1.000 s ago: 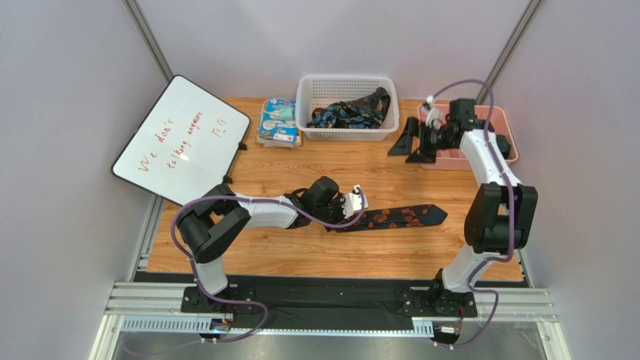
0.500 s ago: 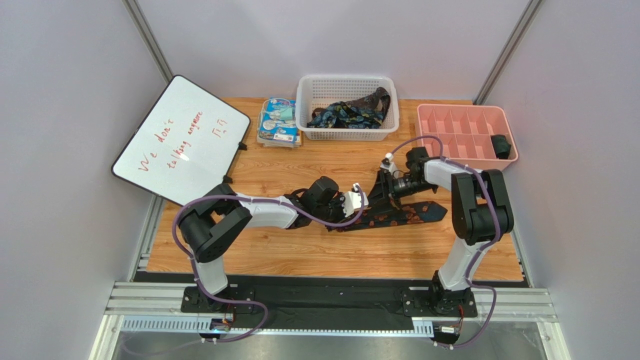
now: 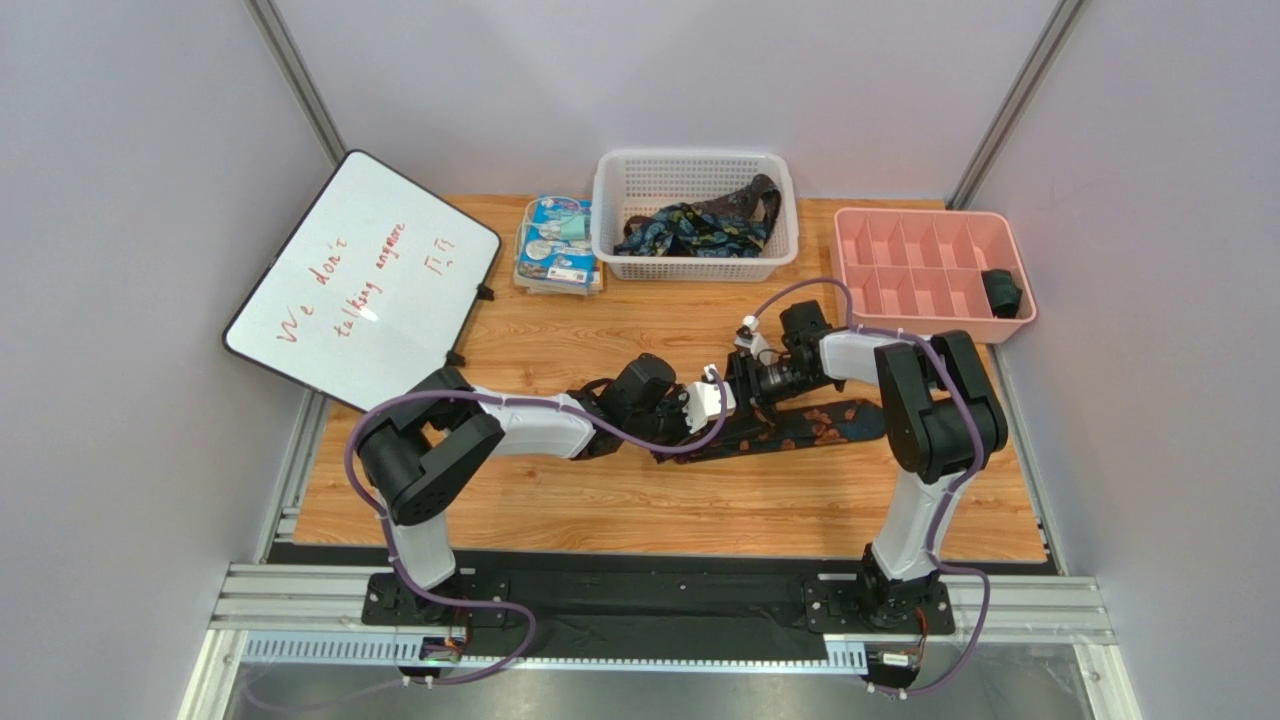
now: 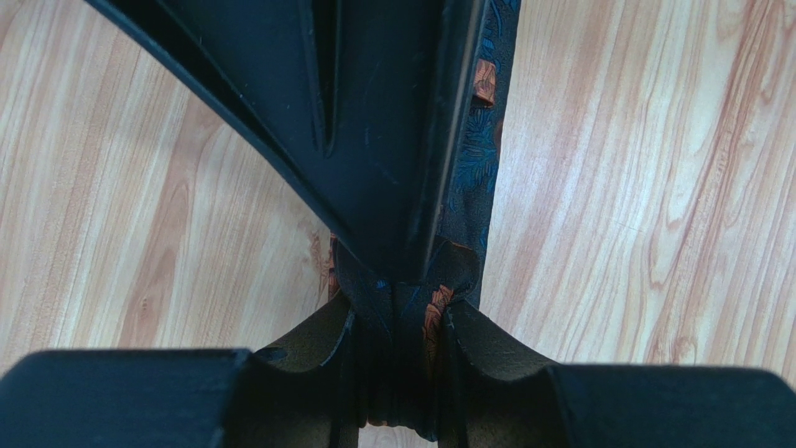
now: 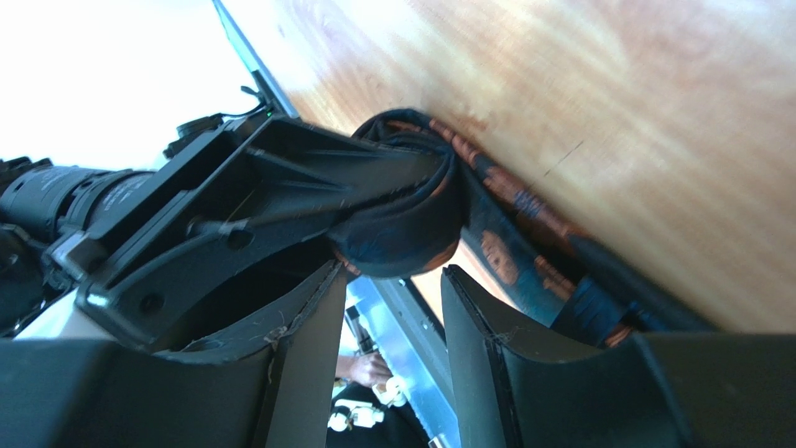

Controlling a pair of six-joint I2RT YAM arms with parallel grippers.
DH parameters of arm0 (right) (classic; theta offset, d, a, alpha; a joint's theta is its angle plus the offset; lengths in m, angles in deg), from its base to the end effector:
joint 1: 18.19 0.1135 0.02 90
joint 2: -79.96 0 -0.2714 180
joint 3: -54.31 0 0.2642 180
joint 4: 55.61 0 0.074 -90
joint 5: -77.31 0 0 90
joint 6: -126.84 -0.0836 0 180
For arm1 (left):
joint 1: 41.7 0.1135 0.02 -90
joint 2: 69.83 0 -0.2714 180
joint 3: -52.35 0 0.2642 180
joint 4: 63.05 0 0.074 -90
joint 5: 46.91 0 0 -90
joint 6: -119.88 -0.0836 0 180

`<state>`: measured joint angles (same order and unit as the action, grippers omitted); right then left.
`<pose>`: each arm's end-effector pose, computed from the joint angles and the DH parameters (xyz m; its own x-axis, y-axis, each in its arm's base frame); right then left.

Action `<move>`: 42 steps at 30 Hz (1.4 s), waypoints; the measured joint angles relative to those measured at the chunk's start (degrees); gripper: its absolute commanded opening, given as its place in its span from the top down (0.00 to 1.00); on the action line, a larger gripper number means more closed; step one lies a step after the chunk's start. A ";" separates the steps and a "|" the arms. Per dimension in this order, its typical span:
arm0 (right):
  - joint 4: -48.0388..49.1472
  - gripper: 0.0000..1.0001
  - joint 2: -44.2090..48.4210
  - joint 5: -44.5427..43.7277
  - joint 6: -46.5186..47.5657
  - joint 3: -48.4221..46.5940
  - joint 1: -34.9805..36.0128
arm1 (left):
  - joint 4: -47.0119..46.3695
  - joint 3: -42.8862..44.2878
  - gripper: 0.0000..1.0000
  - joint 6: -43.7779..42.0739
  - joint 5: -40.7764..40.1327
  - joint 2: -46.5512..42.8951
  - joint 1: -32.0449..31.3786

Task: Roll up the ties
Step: Roll the tie at the center of the board.

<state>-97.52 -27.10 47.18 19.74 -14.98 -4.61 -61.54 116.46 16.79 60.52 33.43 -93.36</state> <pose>0.3031 0.1476 0.0970 -0.9930 -0.0880 0.0790 0.0246 0.4995 0.8660 0.2308 -0.3322 0.1107 -0.1923 0.5915 -0.7831 0.9577 0.2871 -0.0183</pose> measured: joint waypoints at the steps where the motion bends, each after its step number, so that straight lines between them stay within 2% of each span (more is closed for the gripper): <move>1: 0.46 0.52 -0.20 -0.26 -0.28 0.00 0.22 | 0.00 0.00 0.90 0.04 0.00 0.00 0.00; 6: 2.80 0.61 -0.94 -1.03 -1.81 0.00 1.36 | 0.00 0.00 0.88 0.35 -0.02 0.00 0.00; 8: 3.04 0.71 -0.98 -0.94 -2.19 0.00 1.51 | -0.02 0.00 0.84 0.42 -0.02 0.02 0.02; 9: 2.97 0.82 -1.14 -0.81 -2.10 -0.04 1.49 | 0.00 0.00 0.84 0.42 -0.02 0.04 0.02; 11: 2.54 0.99 -1.62 -0.26 -1.73 -0.35 1.49 | 0.00 0.02 0.79 0.46 -0.07 0.04 0.02; 16: -1.66 1.00 -3.54 0.37 1.01 -2.99 1.33 | 0.00 0.02 0.49 1.14 -0.24 0.04 0.11; 22: -4.24 1.00 -5.68 -1.40 3.69 -3.98 1.09 | -0.07 -2.12 0.21 3.32 1.20 -1.68 0.61; 25: -5.07 1.00 -6.43 -3.13 4.85 -4.20 0.96 | -0.63 -7.67 0.20 4.94 2.29 -8.00 1.38; 30: -5.53 1.00 -7.28 -6.29 6.27 -4.28 0.74 | -4.31 -11.10 0.20 6.01 3.76 -15.89 1.92; 36: -5.92 1.00 -7.28 -7.28 6.27 -4.68 0.76 | -11.67 -13.46 0.19 6.43 6.05 -13.60 1.92; 42: -6.19 1.00 -7.28 -7.52 6.23 -4.81 0.74 | -12.48 -13.18 0.47 7.26 5.92 -7.26 1.42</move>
<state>-103.70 -34.38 39.67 25.96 -19.79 -3.87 -74.02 103.28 24.05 66.44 26.17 -91.94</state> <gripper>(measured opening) 0.003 0.636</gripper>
